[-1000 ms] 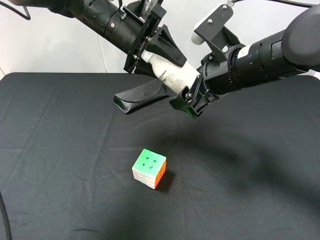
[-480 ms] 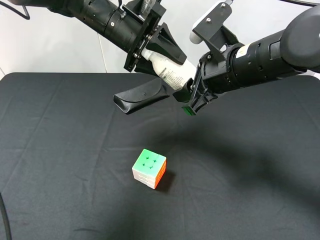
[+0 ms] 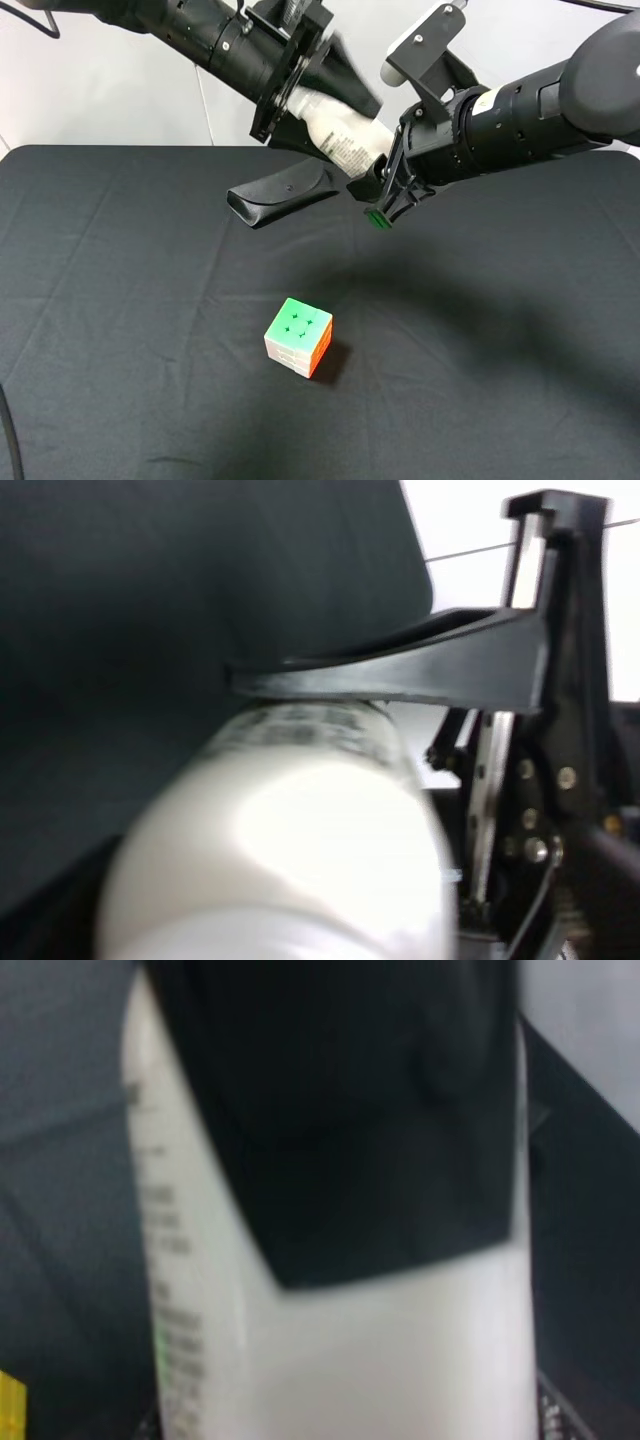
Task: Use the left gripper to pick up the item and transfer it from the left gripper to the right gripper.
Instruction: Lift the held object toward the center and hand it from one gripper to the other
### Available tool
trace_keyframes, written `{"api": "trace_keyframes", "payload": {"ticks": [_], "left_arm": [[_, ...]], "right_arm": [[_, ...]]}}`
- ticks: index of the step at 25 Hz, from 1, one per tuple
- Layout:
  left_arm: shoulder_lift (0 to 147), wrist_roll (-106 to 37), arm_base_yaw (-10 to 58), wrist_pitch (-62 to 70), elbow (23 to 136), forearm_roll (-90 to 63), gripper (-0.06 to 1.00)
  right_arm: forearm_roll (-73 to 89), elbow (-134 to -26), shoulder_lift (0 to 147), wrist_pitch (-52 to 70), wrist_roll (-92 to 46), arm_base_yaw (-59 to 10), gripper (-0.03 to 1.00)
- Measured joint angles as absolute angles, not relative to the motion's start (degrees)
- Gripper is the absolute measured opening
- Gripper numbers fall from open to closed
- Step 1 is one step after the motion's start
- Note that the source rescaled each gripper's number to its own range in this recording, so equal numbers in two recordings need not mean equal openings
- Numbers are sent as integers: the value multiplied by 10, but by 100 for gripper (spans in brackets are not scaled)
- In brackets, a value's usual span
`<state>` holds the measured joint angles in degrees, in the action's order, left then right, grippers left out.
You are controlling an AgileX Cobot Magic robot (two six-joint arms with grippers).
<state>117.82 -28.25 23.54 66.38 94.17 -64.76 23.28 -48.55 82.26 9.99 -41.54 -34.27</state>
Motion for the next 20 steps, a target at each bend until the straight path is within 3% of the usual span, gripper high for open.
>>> {"api": "trace_keyframes", "payload": {"ticks": [2, 5, 20], "left_arm": [[1178, -283, 235, 664, 942, -648, 87], [1178, -283, 235, 664, 942, -648, 96], [1178, -283, 207, 664, 942, -649, 100]], "right_arm": [[233, -485, 823, 100, -415, -343, 10], [233, -485, 826, 99, -415, -343, 10], [233, -485, 826, 99, -415, -343, 10]]}}
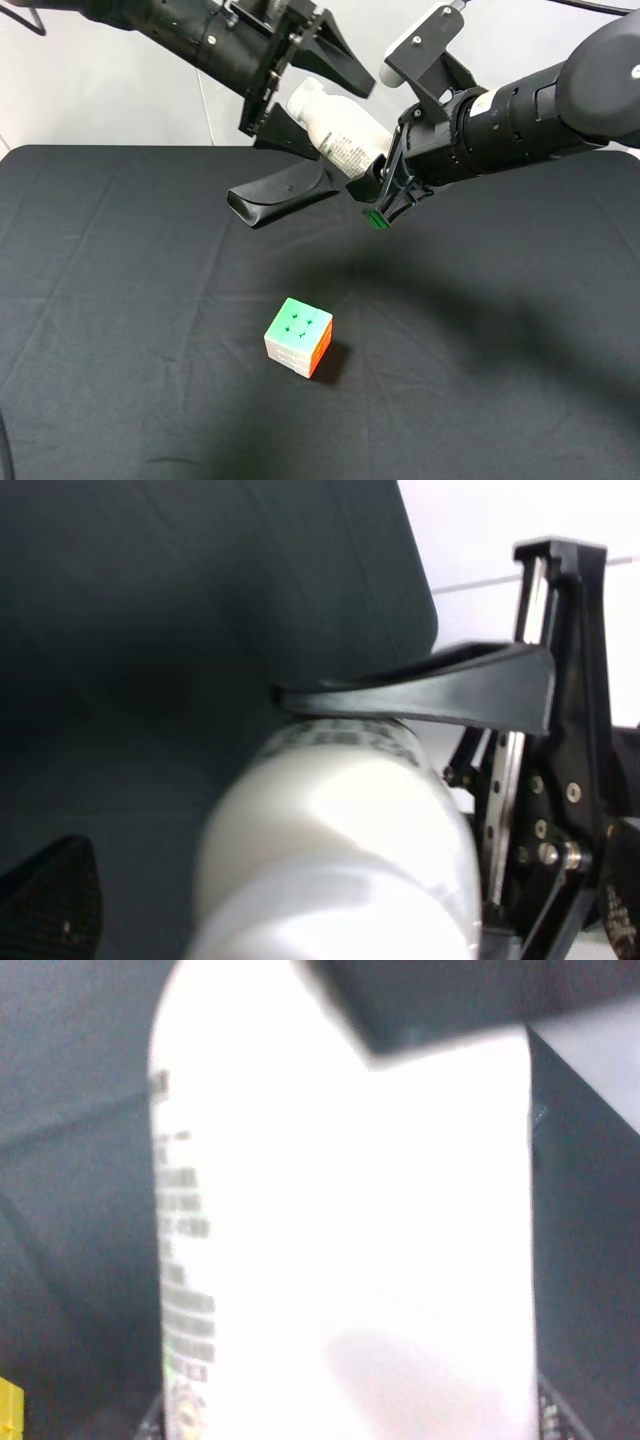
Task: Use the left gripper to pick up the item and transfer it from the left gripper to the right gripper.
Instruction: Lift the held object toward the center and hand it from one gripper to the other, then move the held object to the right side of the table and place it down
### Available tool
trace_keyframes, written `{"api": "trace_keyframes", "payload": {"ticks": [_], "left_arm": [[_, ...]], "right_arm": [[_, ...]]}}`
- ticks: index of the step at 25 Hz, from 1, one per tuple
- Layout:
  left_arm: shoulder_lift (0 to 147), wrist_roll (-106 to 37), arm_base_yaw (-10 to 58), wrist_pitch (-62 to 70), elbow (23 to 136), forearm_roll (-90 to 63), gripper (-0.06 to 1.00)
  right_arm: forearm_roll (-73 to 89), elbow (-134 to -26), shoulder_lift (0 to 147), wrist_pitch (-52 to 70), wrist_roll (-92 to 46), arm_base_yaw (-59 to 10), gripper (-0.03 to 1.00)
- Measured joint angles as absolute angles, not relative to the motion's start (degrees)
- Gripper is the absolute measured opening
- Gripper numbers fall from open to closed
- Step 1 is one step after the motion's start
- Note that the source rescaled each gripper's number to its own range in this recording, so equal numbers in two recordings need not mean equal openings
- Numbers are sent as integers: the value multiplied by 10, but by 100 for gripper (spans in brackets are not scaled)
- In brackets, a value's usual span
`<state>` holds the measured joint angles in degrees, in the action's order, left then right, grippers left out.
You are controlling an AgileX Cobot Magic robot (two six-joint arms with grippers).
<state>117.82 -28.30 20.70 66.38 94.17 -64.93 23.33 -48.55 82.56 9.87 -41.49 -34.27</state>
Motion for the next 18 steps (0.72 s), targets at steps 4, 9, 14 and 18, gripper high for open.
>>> {"api": "trace_keyframes", "payload": {"ticks": [4, 9, 14, 18], "left_arm": [[1177, -282, 183, 664, 942, -649, 100], [1150, -282, 159, 664, 942, -647, 100], [1099, -279, 138, 664, 942, -590, 100], [1050, -254, 111, 664, 942, -507, 100]], "right_arm": [[233, -485, 826, 99, -415, -343, 10], [233, -485, 826, 98, -415, -343, 10], [233, -485, 826, 98, -415, -343, 10], [233, -485, 826, 98, -415, -343, 10]]}}
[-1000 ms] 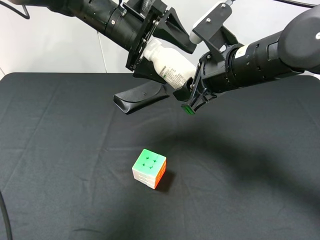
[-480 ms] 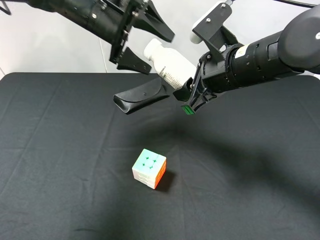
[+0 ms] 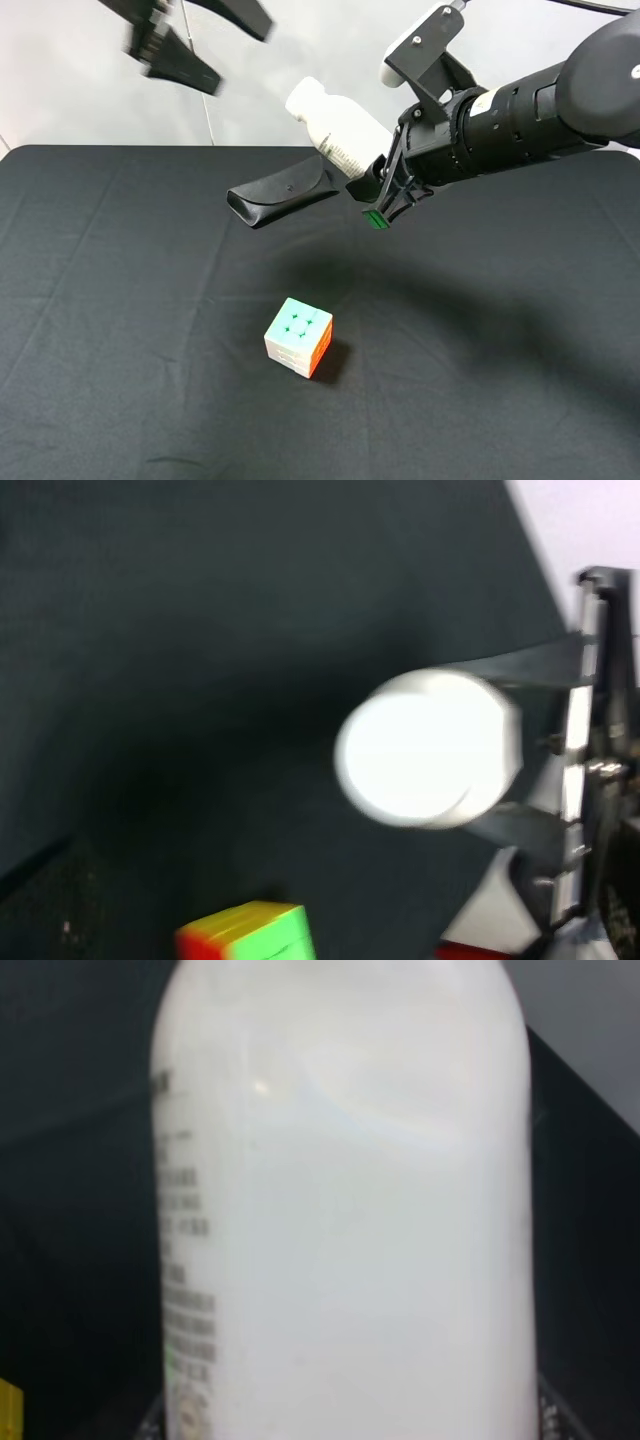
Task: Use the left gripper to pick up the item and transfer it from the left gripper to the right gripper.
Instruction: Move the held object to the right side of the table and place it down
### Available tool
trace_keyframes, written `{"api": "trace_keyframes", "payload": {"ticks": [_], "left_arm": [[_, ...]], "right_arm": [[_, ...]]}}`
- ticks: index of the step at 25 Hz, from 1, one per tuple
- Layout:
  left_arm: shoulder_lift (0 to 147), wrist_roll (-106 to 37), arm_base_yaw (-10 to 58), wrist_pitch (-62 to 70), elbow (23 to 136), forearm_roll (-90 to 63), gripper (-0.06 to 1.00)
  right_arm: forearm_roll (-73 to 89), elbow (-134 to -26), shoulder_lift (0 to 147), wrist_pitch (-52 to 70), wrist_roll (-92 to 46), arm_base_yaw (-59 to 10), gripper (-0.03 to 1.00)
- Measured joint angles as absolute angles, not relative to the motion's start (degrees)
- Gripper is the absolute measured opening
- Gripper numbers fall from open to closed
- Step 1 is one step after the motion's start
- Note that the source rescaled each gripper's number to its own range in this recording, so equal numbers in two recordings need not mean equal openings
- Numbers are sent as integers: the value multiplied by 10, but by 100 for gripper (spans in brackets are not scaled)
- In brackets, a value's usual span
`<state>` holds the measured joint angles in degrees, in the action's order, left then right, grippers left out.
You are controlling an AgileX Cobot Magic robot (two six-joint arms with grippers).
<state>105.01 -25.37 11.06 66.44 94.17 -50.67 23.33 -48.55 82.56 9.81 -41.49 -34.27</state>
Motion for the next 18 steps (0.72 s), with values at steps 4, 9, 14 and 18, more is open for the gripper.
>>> {"api": "trace_keyframes", "payload": {"ticks": [4, 9, 14, 18], "left_arm": [[986, -228, 79, 666, 942, -434, 100], [879, -142, 64, 667, 942, -264, 100], [789, -48, 64, 668, 941, -110, 100], [710, 0, 63, 668, 895, -36, 100]], "right_arm": [[233, -485, 826, 98, -415, -343, 10], [233, -485, 826, 98, -415, -343, 10], [235, -485, 826, 98, -412, -343, 10], [235, -485, 826, 99, -413, -343, 10]]}}
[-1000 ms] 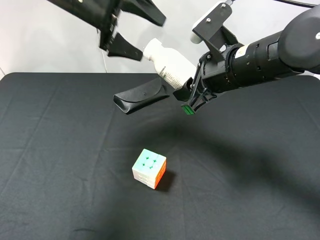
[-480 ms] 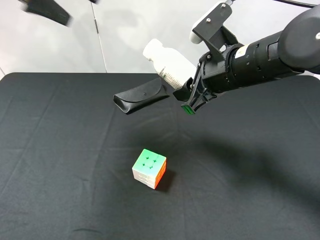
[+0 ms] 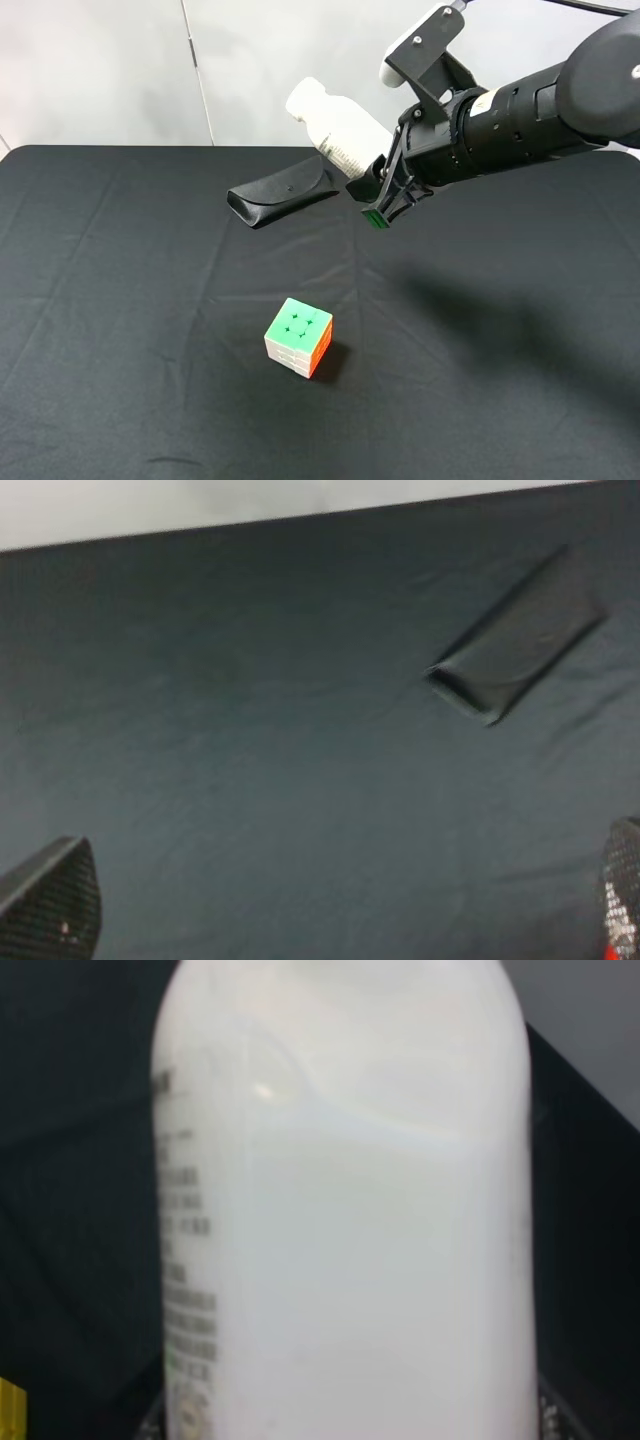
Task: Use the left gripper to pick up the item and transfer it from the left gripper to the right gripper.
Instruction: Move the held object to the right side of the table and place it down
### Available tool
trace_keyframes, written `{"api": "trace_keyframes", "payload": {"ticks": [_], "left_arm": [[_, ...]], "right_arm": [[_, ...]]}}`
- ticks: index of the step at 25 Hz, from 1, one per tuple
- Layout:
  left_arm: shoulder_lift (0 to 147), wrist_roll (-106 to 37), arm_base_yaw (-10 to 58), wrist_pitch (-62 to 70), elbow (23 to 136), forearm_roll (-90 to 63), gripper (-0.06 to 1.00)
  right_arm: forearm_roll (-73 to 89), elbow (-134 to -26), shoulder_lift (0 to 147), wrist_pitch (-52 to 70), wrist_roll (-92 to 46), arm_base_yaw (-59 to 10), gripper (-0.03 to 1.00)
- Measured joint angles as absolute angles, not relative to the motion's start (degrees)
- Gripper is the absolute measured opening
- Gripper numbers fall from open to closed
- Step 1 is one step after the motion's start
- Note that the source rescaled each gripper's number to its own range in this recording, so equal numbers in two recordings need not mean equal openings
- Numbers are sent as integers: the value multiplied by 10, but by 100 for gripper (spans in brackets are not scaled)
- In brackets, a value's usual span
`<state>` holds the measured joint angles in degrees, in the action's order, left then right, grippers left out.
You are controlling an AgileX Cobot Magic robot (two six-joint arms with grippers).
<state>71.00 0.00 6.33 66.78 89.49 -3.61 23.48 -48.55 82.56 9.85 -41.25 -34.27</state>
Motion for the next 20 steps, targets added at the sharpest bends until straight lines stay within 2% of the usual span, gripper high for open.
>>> {"api": "trace_keyframes", "payload": {"ticks": [3, 12, 20], "left_arm": [[669, 15, 63, 668, 844, -11, 100], [420, 59, 63, 634, 566, 72, 100], [190, 60, 63, 626, 416, 75, 100]], "right_arm": [[235, -485, 826, 99, -413, -343, 10], [235, -485, 826, 113, -412, -343, 10], [235, -485, 826, 134, -397, -343, 10]]}}
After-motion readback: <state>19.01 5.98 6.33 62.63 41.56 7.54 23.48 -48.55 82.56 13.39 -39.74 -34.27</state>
